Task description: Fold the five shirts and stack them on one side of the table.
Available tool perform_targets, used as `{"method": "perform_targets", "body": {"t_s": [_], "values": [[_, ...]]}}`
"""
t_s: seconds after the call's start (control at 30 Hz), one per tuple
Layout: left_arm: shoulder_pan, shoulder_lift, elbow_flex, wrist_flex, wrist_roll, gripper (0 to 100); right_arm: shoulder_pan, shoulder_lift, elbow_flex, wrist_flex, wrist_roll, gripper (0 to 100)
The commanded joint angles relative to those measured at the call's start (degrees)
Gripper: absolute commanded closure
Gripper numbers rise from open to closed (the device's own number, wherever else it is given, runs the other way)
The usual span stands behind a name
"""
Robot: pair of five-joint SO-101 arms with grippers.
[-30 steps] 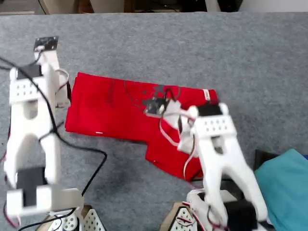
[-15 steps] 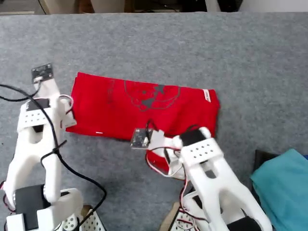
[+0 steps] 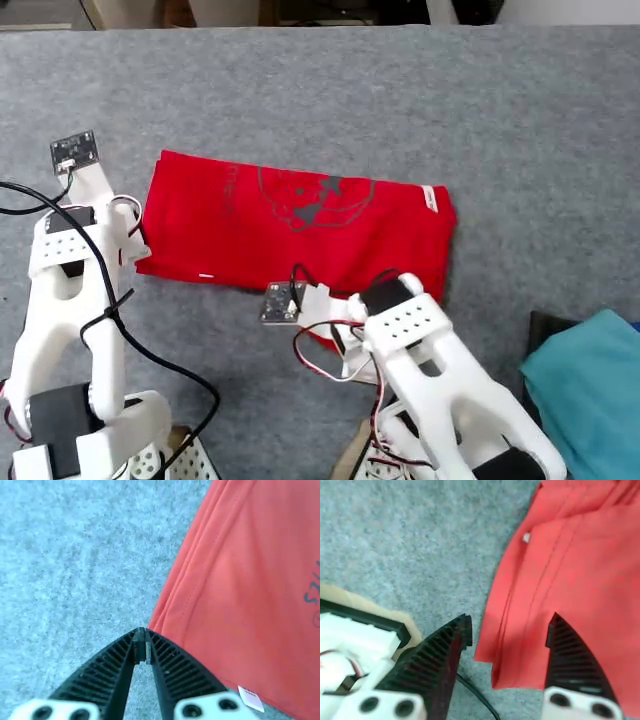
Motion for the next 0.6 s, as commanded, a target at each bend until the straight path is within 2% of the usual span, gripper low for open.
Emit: {"method": "perform_targets", "body": {"t_s": [0.0, 0.07, 0.43, 0.57], "values": [[-0.44, -0.66, -0.35, -0.88, 0.35, 98, -0.66, 4.09, 2.51, -7.12, -0.70, 75.0], [-0.44, -0.66, -0.35, -0.88, 0.35, 98, -0.48, 8.13, 3.56, -10.90, -0.79, 75.0], [-0.79, -0.66, -0.26, -0.53, 0.35, 98, -0.40, 16.22, 0.13, -11.34, -0.18, 75.5], [-0.88, -0.66, -0.26, -0.44, 0.35, 98, -0.40, 16.31, 0.22, -11.43, 0.62, 85.3]]}}
